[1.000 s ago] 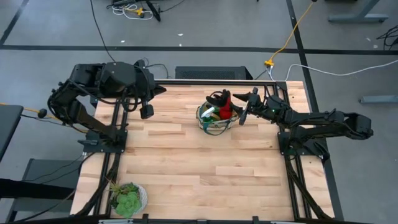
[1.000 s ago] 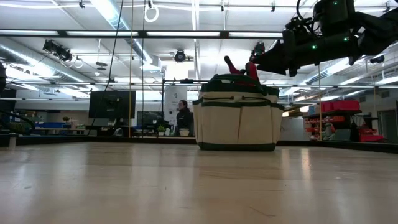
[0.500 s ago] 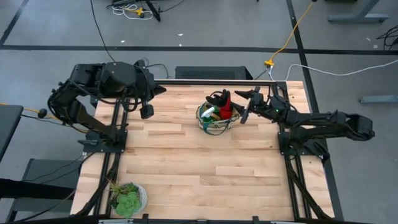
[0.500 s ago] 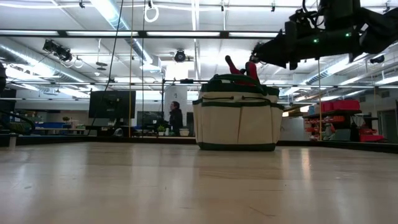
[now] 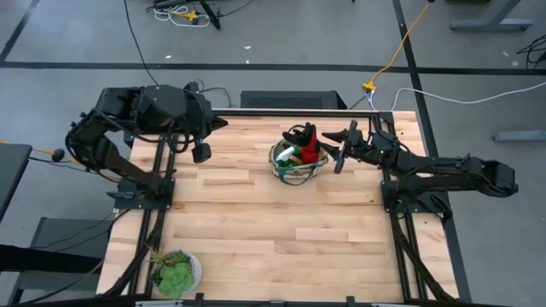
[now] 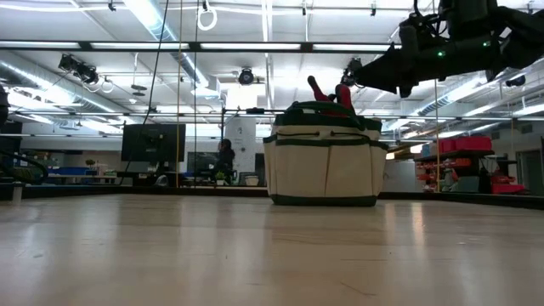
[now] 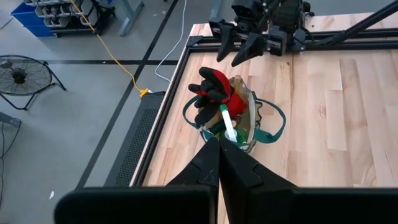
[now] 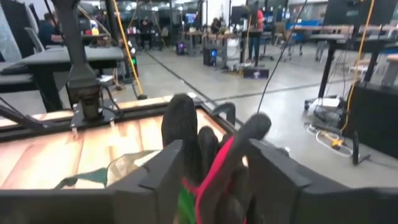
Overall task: Pick & Place Garden tools in Gardening bag
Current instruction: Return to Home Position
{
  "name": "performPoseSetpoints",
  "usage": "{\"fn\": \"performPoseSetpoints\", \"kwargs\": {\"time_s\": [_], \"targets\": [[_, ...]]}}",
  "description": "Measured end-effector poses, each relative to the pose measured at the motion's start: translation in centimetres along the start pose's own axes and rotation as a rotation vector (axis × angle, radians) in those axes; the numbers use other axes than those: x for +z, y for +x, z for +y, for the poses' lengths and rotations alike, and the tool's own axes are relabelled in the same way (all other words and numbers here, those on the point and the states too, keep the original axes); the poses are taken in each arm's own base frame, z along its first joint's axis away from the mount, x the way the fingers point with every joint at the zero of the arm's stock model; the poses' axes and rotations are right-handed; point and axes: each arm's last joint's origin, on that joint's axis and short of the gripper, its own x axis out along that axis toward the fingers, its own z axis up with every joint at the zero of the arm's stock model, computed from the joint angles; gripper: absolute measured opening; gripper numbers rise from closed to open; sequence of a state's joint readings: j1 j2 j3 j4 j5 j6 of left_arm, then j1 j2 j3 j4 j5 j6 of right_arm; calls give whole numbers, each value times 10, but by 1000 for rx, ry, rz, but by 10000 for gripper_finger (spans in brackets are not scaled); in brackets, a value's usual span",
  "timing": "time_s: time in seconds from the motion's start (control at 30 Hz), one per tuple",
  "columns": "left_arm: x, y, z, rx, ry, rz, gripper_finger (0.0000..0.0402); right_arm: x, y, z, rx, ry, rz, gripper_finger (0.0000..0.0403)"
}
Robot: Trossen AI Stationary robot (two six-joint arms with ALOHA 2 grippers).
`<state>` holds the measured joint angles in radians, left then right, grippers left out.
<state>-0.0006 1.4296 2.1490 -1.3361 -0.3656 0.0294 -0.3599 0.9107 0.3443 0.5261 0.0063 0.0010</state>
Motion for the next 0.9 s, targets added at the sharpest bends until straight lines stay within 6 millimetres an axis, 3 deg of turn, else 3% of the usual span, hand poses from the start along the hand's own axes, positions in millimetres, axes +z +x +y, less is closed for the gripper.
{"fn": "performPoseSetpoints", "kwargs": {"time_s": [0.37, 0.63, 0.9], "targets": [[11, 5, -2, 4, -27, -89, 5, 2, -9, 10, 55, -59, 25, 8], [29, 16, -5, 17, 11, -210, 4, 5, -12, 12, 94, -65, 6, 22], [35, 32, -11, 22, 53, -240, 4, 5, -12, 13, 113, -1, 10, 22]]}}
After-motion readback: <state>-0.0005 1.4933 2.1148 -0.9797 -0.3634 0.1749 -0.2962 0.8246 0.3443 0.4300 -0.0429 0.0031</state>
